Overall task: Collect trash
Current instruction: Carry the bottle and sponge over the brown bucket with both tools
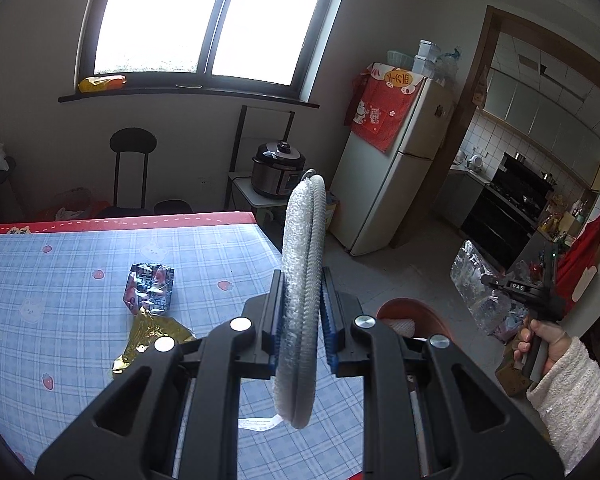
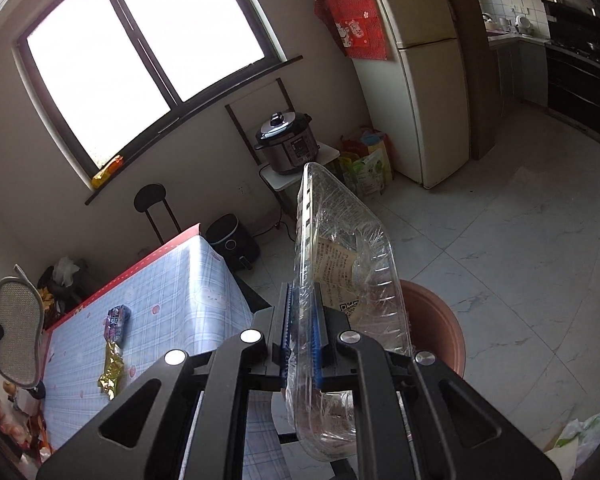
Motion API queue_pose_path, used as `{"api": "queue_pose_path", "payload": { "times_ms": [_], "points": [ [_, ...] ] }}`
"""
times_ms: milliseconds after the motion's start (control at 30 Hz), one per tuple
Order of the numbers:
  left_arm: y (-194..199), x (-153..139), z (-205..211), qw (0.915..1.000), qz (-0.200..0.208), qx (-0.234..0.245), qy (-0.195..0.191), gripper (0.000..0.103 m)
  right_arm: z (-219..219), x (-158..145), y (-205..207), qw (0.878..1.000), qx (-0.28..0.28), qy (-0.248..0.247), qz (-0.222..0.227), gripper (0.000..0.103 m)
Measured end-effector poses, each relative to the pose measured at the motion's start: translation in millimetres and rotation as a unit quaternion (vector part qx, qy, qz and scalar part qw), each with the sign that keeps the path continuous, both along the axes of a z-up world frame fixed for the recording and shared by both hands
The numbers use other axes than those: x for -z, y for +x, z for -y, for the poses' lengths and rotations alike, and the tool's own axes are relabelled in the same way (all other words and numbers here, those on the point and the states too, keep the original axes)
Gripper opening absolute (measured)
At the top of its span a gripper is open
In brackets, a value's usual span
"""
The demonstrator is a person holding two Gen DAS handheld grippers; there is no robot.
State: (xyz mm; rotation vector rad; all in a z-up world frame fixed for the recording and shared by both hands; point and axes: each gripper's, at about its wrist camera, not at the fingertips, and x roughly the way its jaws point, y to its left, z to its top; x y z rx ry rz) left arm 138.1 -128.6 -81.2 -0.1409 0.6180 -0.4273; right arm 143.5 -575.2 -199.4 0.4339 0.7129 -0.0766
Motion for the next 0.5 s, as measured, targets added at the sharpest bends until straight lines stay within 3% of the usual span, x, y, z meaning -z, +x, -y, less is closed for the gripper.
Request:
{"api": "queue_pose_path", "payload": {
  "times_ms": [33,67,100,200,267,367,500],
  "points": [
    [-0.2,-0.3,1.8,1.0000,0.000,0.001,0.001,0.020,-0.2,1.4,2.5,1.000,-0.002,-0.001,-0.005,0.013],
    [0.1,-1.1,1.8,1.0000,0.001,0.002,0.002,0.020,-0.1,2.3,3.6,1.000,-0.003,-0.002,-0.007,0.020],
    [0.9,-2.0,2.2,1.0000,0.001,0.004,0.002,0.020,-0.5,2.5,3.4,1.000,0.001,-0.005,-0.008,0.036],
    [2.6,-3.9,7.4,0.9999,0.002,0.010,0.005,0.020,-0.2,-2.9,-0.8,1.000,0.006,-0.012,0.008,0.063],
    [3.1,-4.9,10.6,0.9998,0.003,0.016,0.007,0.020,-0.2,-6.9,-3.8,1.000,0.012,-0.020,0.014,0.070],
    [5.0,-6.0,14.0,0.9996,0.004,0.026,0.007,0.020,2.8,-16.5,-9.7,0.999,0.019,-0.021,0.020,0.073],
    [9.1,-8.4,20.9,0.9991,0.004,0.042,0.003,0.020,5.3,-39.0,-26.3,0.997,0.049,-0.038,0.046,0.094]
  ]
}}
